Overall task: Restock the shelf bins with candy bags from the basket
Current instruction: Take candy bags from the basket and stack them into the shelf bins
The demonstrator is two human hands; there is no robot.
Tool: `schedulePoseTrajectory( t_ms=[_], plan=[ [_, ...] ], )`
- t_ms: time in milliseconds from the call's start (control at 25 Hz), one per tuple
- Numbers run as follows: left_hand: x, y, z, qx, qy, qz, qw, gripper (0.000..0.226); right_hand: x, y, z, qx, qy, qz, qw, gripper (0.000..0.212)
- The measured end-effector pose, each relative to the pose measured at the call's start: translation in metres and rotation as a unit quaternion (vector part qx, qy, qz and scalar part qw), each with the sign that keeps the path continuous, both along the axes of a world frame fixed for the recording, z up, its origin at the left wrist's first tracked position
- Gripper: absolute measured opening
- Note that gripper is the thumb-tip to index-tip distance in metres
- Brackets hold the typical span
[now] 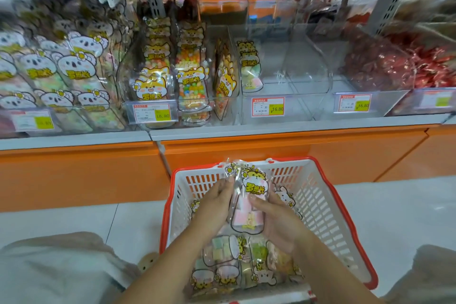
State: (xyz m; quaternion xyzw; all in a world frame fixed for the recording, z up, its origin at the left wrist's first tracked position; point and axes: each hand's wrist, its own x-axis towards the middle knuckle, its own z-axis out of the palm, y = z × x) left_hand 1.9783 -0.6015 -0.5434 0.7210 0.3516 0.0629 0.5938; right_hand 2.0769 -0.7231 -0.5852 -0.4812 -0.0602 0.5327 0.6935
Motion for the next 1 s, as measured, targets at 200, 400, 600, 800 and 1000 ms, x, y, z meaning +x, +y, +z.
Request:
schedulePoseTrajectory(
  t_ms=[200, 400, 600, 800, 1000],
  plan=[
    [0.024, 0.007, 0.069, 0.09, -0.062, -0.062, 0.992, 0.024, 0.023, -0.002, 0.079, 0.067, -0.107, -0.026, 0.992, 0.059],
    [0.076, 0.046, 0.128, 0.3, -0.141, -0.052, 0.942, 0.037, 0.091, 0.01, 0.174, 0.087, -0.212, -0.081, 0.97, 0.043],
    [0.132, 0.091, 0.119, 0.474, -0.064, -0.031, 0.878, 0.064, 0.19, 0.068, 0.207, -0.021, -0.344, -0.134, 0.929, 0.037],
    [0.152, 0.103, 0.098, 0.506, -0.028, -0.012, 0.862, 0.065, 0.234, 0.145, 0.156, -0.205, -0.346, -0.063, 0.913, 0.02],
    [0.152, 0.097, 0.1, 0.52, -0.019, -0.005, 0.854, 0.064, 0.253, 0.189, 0.113, -0.273, -0.395, 0.047, 0.876, 0.043]
  ],
)
